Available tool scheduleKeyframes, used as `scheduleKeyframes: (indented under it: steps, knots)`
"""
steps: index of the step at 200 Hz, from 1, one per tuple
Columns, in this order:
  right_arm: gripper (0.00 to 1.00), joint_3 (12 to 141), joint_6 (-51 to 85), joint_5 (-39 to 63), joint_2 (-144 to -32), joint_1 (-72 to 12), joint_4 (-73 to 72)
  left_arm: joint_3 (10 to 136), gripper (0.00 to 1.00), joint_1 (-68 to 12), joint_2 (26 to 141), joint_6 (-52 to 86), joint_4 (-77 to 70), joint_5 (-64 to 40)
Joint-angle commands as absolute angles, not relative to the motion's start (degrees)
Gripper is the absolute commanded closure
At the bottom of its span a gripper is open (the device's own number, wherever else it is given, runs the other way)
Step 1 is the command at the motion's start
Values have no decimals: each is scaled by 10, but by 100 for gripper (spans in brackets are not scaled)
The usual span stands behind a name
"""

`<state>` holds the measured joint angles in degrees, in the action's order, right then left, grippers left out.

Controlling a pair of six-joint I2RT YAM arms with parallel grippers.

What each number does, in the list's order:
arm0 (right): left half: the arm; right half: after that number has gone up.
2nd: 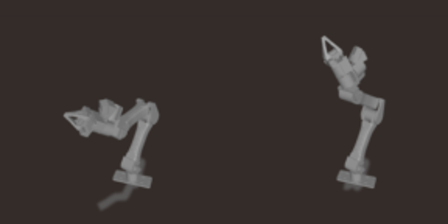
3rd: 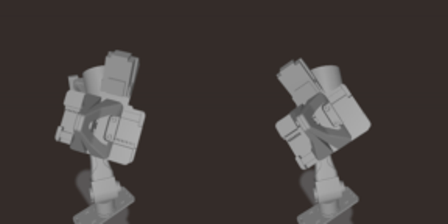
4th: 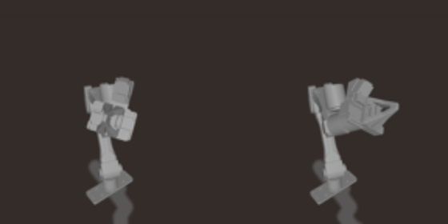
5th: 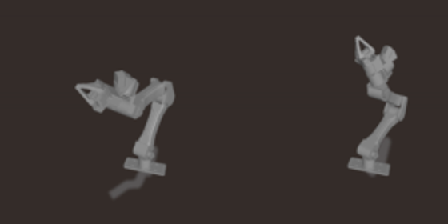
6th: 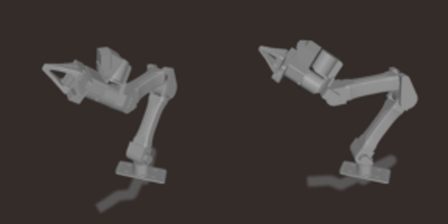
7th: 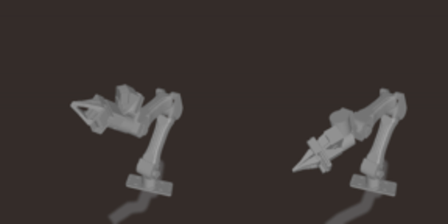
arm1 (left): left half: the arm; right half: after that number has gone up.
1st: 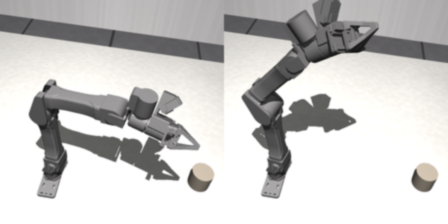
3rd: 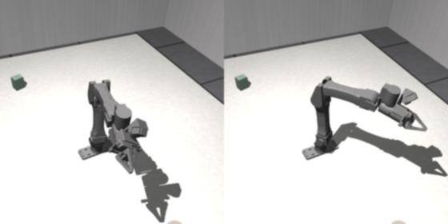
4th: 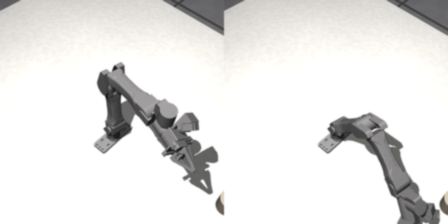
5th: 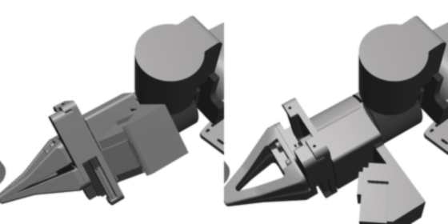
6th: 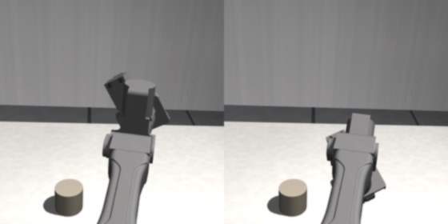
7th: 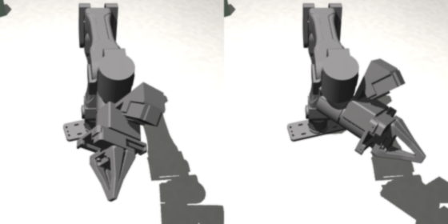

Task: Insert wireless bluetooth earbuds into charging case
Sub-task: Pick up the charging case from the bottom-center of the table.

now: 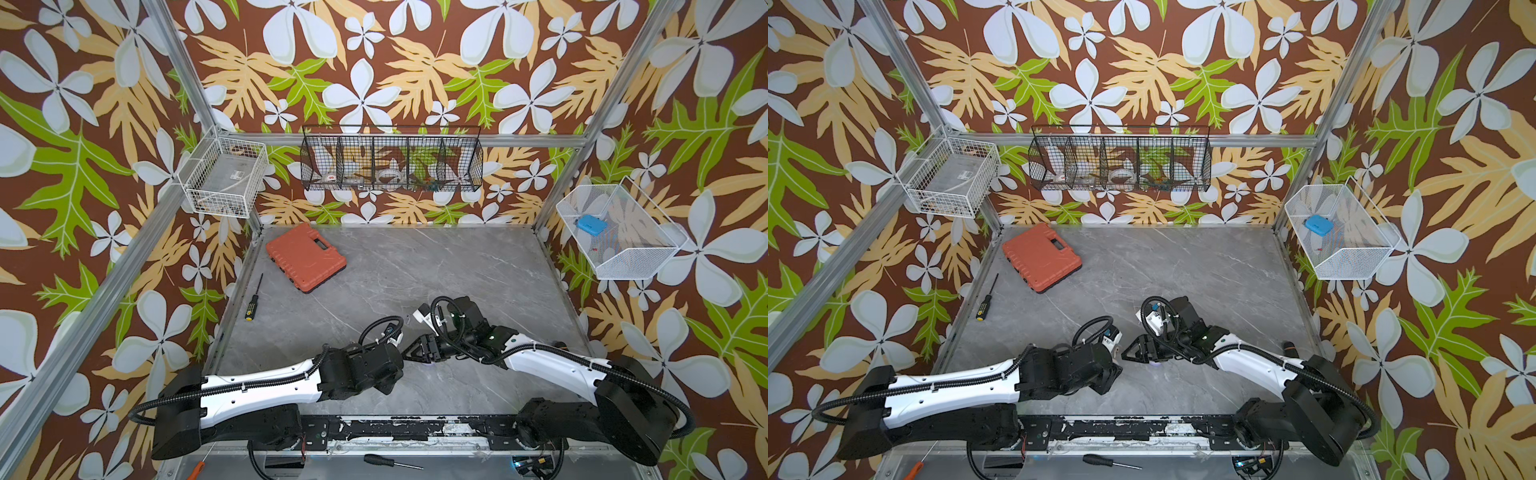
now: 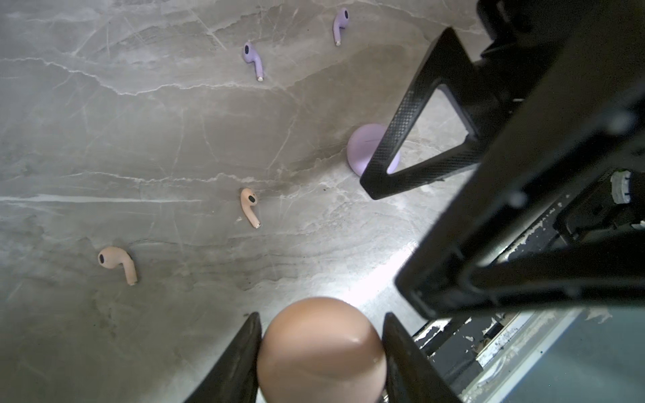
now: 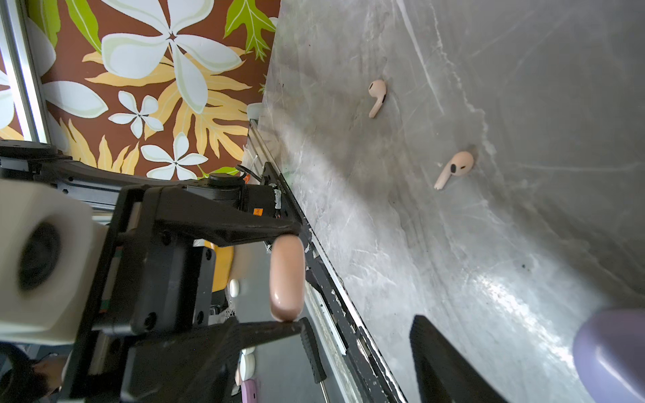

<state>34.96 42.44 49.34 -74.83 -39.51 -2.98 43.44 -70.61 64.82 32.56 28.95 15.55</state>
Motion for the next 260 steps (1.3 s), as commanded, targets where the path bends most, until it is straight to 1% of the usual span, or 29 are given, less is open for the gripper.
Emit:
scheduleKeyframes:
  steps: [1,27,55,87,150,203,260]
  knots:
    - [27,352,429,507,-752,-409,-66,433,100,-708,643,299,281,139]
    - [28,357,433,508,-754,-432,-80,432,100,-711,648,286,280,130]
    - [34,356,435,508,-762,-444,-90,434,100,-715,653,280,280,128]
    - [36,350,443,510,-771,-460,-106,435,100,-716,653,278,280,132]
    - [48,331,466,513,-780,-477,-149,435,100,-716,643,277,279,132]
    - [55,323,474,515,-789,-492,-167,433,100,-717,637,277,277,133]
    - [57,317,482,517,-795,-500,-178,436,100,-717,638,274,278,141]
